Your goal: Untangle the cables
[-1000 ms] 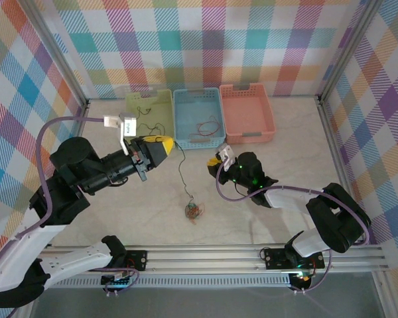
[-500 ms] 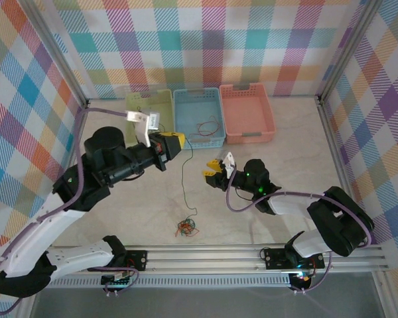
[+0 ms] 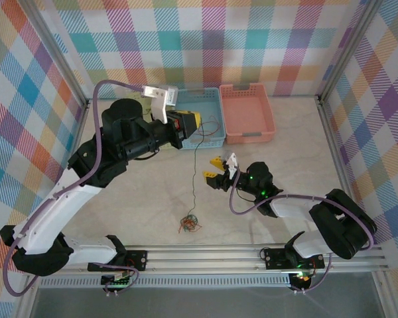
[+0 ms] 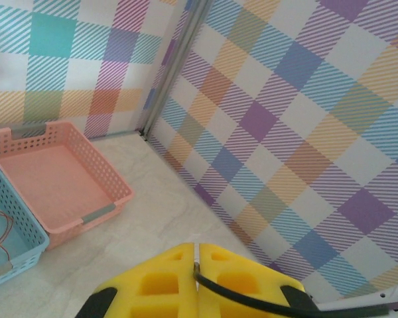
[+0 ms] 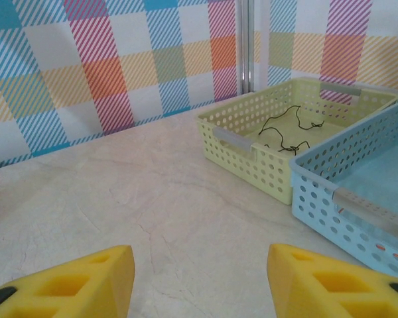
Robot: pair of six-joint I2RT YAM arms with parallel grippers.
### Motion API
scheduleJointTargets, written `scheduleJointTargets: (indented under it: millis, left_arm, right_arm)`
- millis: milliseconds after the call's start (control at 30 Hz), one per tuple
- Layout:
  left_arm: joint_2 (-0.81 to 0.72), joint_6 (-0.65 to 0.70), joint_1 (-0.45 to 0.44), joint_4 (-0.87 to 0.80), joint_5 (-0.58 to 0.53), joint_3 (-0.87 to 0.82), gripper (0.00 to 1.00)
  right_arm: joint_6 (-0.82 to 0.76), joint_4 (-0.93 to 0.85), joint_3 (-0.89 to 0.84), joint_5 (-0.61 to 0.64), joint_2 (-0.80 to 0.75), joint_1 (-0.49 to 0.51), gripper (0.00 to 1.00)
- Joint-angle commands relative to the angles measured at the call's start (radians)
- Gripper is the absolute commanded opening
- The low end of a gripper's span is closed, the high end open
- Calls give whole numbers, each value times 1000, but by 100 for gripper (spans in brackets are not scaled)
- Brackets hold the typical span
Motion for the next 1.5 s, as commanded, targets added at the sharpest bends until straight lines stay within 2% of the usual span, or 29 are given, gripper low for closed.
scheduleJointTargets:
  millis: [0,133,333,467,733,867,1067,1167,1467]
  left_arm:
    - [29,3,11,-6,17,61,0]
    - [90,16,11,-73,42,189,0]
    - [30,8,12,-7,-3,20,0]
    - [18,11,13,-11,-47,-23,0]
    - [46,10,19,-28,-29,-5,0]
    - [60,1,19,-30,26,4,0]
    - [53,-17,18,-33,99,14,0]
    - [55,-16,18,-46,104,32,0]
    - [68,-17,18,-55,130,38,0]
  right_arm:
    - [17,57,-10,3,-14,8,56]
    - [16,119,-33,25,-5,7,56]
    - [-14,28,-17,65,-34,8,54]
    - [-35,63,-47,81,-58,7,54]
    - [-60,35,-61,0,-129,8,56]
    - [-53,31,-36,-72,-89,9,56]
    - [-72,-5,12,-101,-8,17,55]
    - [-72,-61,38,-149,-4,21,54]
    - [-66,-82,67,-225,28,27,51]
